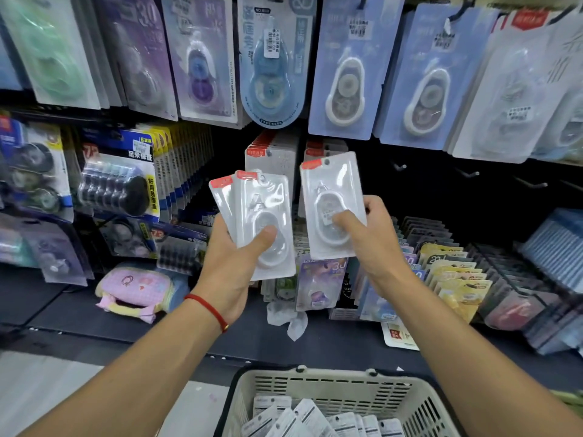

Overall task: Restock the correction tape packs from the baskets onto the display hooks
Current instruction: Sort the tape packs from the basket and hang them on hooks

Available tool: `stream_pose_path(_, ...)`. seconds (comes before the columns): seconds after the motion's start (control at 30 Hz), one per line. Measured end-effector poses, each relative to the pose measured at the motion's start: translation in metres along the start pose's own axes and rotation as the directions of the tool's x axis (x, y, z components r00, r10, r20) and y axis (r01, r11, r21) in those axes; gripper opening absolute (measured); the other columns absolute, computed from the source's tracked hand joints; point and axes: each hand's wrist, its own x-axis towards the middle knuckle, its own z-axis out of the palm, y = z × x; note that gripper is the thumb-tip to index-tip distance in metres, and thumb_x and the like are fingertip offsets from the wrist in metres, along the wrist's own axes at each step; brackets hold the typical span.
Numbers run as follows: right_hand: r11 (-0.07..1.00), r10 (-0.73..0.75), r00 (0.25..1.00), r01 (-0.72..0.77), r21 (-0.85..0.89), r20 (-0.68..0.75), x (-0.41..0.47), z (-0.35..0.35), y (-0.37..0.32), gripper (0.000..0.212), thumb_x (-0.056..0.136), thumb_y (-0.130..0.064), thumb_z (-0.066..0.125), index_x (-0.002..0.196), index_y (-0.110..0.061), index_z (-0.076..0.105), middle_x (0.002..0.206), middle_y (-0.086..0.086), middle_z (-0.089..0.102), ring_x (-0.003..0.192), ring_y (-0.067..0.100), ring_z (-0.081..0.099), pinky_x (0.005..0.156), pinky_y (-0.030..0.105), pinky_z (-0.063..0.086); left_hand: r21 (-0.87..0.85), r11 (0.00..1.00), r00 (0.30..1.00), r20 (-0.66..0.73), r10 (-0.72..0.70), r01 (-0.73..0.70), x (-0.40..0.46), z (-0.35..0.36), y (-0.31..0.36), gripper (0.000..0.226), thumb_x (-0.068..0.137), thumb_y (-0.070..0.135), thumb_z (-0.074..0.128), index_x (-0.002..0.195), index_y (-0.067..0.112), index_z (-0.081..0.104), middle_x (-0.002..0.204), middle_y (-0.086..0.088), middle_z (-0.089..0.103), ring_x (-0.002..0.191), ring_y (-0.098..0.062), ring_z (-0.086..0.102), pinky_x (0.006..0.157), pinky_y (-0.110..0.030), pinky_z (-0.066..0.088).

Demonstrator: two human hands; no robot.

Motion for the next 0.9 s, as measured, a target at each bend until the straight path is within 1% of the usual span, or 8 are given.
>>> stream_pose_path(0.1, 1.0, -0.001, 1.0, 0.001, -0.017, -0.005, 0.003, -0.004, 0.0, 0.049, 0.069, -0.051, 0.071, 0.111, -0.032, 0.055, 0.11, -0.007, 0.069, 0.082, -0.004, 0.071, 0.057, 0.016, 0.053, 0.042, 0.998, 0.996, -0.072, 0.055, -0.052, 0.004, -0.003, -0.002, 0.055, 0.092, 0.006, 0.077, 0.134, 0.031, 0.055, 0.125, 0.008, 0.073, 0.117, -0.013, 0.07, 0.108, -0.046, 0.054)
stream_pose_path(0.3, 1.0, 0.004, 0.998, -0.005, -0.014, -0.062, 0.004, -0.004, 0.0, 0.053, 0.073, -0.054, 0.076, 0.115, -0.032, 0.054, 0.113, -0.009, 0.072, 0.09, 0.002, 0.073, 0.071, 0.025, 0.056, 0.048, 0.994, 0.993, -0.068, 0.098, -0.094, 0.006, -0.005, -0.002, 0.057, 0.091, 0.006, 0.078, 0.138, 0.027, 0.054, 0.127, 0.006, 0.073, 0.117, -0.013, 0.07, 0.106, -0.046, 0.055)
stream_pose_path(0.5, 0.878, 0.044, 0.996, -0.078, -0.472, -0.083, 0.002, -0.005, 0.005, 0.064, 0.095, -0.054, 0.068, 0.142, -0.02, 0.042, 0.127, -0.006, 0.055, 0.111, 0.016, 0.059, 0.079, 0.023, 0.047, 0.078, 0.992, 0.993, -0.05, 0.106, -0.101, 0.004, -0.005, -0.004, 0.058, 0.087, 0.006, 0.082, 0.135, 0.026, 0.055, 0.126, 0.006, 0.073, 0.116, -0.013, 0.071, 0.103, -0.044, 0.057)
stream_pose_path(0.57, 0.903, 0.059, 0.998, -0.046, -0.428, 0.016, -0.001, -0.004, 0.001, 0.042, 0.096, -0.05, 0.069, 0.128, -0.025, 0.057, 0.117, -0.012, 0.063, 0.107, 0.011, 0.063, 0.073, 0.018, 0.049, 0.089, 0.991, 0.994, -0.032, 0.105, -0.102, 0.003, -0.003, -0.006, 0.062, 0.085, 0.006, 0.084, 0.136, 0.024, 0.054, 0.128, 0.004, 0.072, 0.118, -0.015, 0.07, 0.102, -0.044, 0.057)
stream_pose_path(0.63, 0.938, 0.104, 0.972, -0.025, -0.346, 0.212, -0.005, 0.001, -0.002, 0.028, 0.096, -0.051, 0.07, 0.114, -0.03, 0.069, 0.107, -0.014, 0.072, 0.103, 0.006, 0.069, 0.083, 0.029, 0.059, 0.092, 0.991, 0.995, -0.004, 0.1, -0.099, 0.001, -0.001, -0.008, 0.068, 0.082, 0.007, 0.086, 0.139, 0.022, 0.053, 0.13, 0.001, 0.072, 0.12, -0.018, 0.07, 0.102, -0.045, 0.057)
stream_pose_path(0.7, 0.948, 0.109, 0.935, 0.004, -0.317, 0.338, -0.011, 0.008, -0.003, 0.03, 0.093, -0.055, 0.071, 0.108, -0.029, 0.073, 0.104, -0.011, 0.077, 0.1, 0.008, 0.072, 0.093, 0.042, 0.062, 0.081, 0.992, 0.995, 0.041, 0.093, -0.096, -0.001, 0.003, -0.008, 0.071, 0.079, 0.011, 0.087, 0.141, 0.02, 0.052, 0.131, -0.003, 0.072, 0.122, -0.022, 0.069, 0.104, -0.048, 0.056)
stream_pose_path(0.8, 0.963, 0.066, 0.942, 0.027, -0.269, 0.329, -0.015, 0.014, -0.002, 0.043, 0.08, -0.061, 0.073, 0.102, -0.025, 0.073, 0.096, -0.007, 0.078, 0.092, 0.013, 0.075, 0.087, 0.043, 0.063, 0.043, 0.996, 0.994, 0.079, 0.07, -0.074, -0.005, 0.007, -0.006, 0.072, 0.079, 0.015, 0.086, 0.142, 0.018, 0.051, 0.132, -0.005, 0.072, 0.122, -0.025, 0.07, 0.105, -0.052, 0.055)
stream_pose_path(0.9, 0.987, 0.052, 0.975, -0.018, -0.159, 0.217, -0.01, 0.012, -0.001, 0.04, 0.077, -0.052, 0.074, 0.105, -0.023, 0.069, 0.096, -0.006, 0.08, 0.088, 0.014, 0.077, 0.077, 0.038, 0.061, 0.027, 0.999, 0.997, 0.066, 0.027, -0.029, -0.004, 0.008, -0.005, 0.062, 0.088, 0.01, 0.08, 0.141, 0.023, 0.051, 0.13, -0.001, 0.073, 0.119, -0.024, 0.071, 0.1, -0.057, 0.057)
